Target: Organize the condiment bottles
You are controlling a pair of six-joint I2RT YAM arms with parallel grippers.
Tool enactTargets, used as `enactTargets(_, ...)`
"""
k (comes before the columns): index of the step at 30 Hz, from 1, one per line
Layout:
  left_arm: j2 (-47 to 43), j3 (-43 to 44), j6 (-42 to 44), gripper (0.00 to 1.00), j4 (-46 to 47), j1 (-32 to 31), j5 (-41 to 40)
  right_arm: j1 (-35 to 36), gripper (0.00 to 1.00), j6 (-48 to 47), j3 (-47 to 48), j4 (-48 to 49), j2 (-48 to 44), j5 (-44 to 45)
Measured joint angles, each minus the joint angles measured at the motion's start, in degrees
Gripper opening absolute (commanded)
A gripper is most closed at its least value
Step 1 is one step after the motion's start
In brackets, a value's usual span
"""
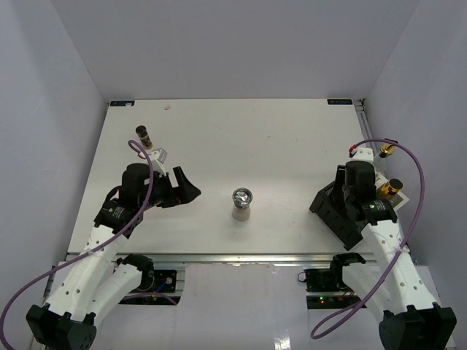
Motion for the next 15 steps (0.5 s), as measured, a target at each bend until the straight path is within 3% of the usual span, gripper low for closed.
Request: enactTargets(15,0.01,0.59,0.61,0.98,-0.96,0.00,-0.07,-0.05,0.69,-0.68,-0.21,1.23,1.24,2.01)
